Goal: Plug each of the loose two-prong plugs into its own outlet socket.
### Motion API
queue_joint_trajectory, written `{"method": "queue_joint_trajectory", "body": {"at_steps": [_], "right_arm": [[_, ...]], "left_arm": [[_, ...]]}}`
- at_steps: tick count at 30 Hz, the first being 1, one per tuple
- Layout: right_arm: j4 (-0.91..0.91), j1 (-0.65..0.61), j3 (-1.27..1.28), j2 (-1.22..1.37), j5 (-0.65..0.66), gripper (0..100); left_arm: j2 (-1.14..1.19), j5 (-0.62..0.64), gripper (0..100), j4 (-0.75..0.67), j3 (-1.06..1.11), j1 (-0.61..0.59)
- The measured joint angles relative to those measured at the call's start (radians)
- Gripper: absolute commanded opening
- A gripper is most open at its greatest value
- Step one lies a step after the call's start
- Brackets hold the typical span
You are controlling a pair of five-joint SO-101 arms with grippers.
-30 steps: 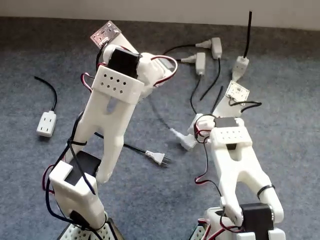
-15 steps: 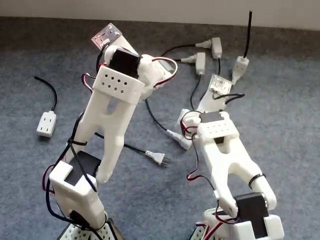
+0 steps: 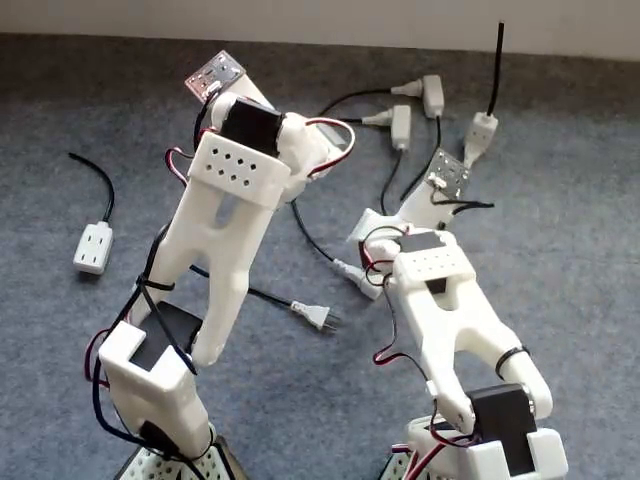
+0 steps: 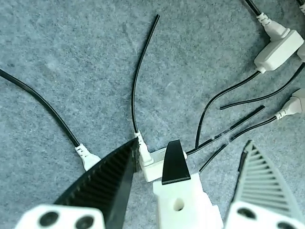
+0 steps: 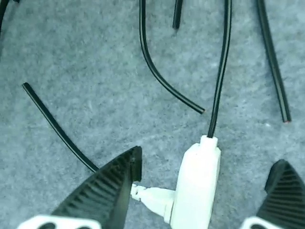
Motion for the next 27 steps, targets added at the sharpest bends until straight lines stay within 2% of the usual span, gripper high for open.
{"method": "queue_joint_trajectory", "body": {"at_steps": [4, 10, 17, 19, 22, 27], "right_arm": [[-0.023, -0.002, 0.015, 0.008, -0.003, 28.5], [-0.015, -0.003, -0.012, 0.143, -0.003, 28.3], [0.189, 0.000, -0.198, 0.238, -0.003, 28.0], [0.207, 0.018, -0.216, 0.253, -0.003, 23.7], [0.226, 0.075, -0.233, 0.278, -0.003, 9.2], [0.255, 0.141, -0.253, 0.307, 0.021, 6.7]], "left_arm": [[0.000, 0.000, 33, 0.000, 0.000, 0.000], [0.000, 0.000, 33, -0.008, 0.023, 0.000], [0.000, 0.000, 33, -0.009, 0.031, 0.000], [0.000, 0.000, 33, -0.009, 0.031, 0.000], [0.000, 0.000, 33, -0.009, 0.031, 0.000], [0.000, 0.000, 33, -0.009, 0.031, 0.000]]}}
